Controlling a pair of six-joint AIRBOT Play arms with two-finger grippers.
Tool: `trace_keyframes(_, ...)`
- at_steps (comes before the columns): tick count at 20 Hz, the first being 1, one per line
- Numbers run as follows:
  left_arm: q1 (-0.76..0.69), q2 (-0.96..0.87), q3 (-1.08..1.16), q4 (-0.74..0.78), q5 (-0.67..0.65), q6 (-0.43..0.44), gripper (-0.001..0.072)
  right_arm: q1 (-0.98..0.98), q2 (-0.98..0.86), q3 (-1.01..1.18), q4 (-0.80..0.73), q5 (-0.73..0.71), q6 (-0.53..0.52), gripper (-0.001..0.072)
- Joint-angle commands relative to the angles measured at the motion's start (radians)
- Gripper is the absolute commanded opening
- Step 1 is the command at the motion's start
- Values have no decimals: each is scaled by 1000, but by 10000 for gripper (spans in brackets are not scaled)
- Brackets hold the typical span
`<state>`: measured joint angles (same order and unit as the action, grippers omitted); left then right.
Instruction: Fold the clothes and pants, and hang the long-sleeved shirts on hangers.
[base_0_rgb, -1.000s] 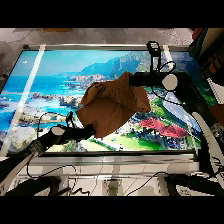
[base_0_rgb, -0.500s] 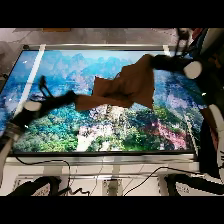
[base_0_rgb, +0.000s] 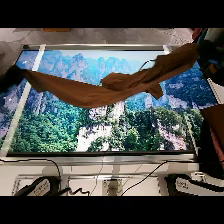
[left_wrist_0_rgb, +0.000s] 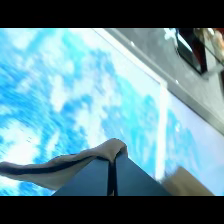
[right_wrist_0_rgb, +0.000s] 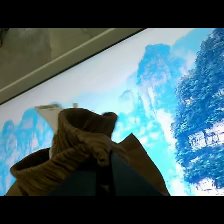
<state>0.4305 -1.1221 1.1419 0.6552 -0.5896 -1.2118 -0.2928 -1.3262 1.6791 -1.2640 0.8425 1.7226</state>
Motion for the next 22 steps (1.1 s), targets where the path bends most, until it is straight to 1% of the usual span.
trace_keyframes(1, 92, 8, 18, 37, -44, 23, 10, -61, 26, 18, -23, 80, 15, 31)
trace_keyframes(3, 122, 8, 18, 129, -103, 23, 9, -76, 25, 17, -118, 227, 13, 31)
trace_keyframes(5, 148, 8, 18, 263, -201, 23, 9, -92, 19, 17, -206, 396, 12, 31)
trace_keyframes(6, 159, 8, 18, 361, -269, 23, 9, -96, 19, 15, -241, 454, 4, 31)
trace_keyframes(7, 164, 8, 18, 463, -330, 23, 9, -96, 20, 13, -272, 511, -39, 31)
trace_keyframes(9, 166, 6, 17, 680, -446, 23, 9, -96, 25, -7, -281, 610, -98, 31)
trace_keyframes(10, 166, 6, 17, 762, -494, 23, 9, -96, 28, -24, -280, 657, -117, 31)
trace_keyframes(11, 166, 6, 16, 833, -539, 19, 9, -96, 43, -60, -281, 677, -131, 31)
trace_keyframes(12, 166, 6, 14, 873, -570, -5, 9, -96, 71, -109, -282, 671, -131, 31)
trace_keyframes(13, 166, 6, 11, 890, -591, -7, 9, -96, 116, -174, -285, 645, -131, 31)
trace_keyframes(15, 165, 6, 1, 890, -617, 10, 9, -96, 226, -323, -289, 608, -136, 31)
trace_keyframes(17, 165, 6, -13, 908, -660, 69, 9, -96, 343, -490, -299, 609, -145, 31)
trace_keyframes(18, 165, 6, -21, 942, -674, 79, 10, -96, 404, -579, -311, 609, -145, 31)
trace_keyframes(21, 165, 6, -40, 1000, -680, 79, 10, -96, 565, -816, -376, 618, -135, 31)
trace_keyframes(22, 165, 6, -46, 1006, -680, 80, 10, -96, 613, -885, -391, 633, -114, 31)
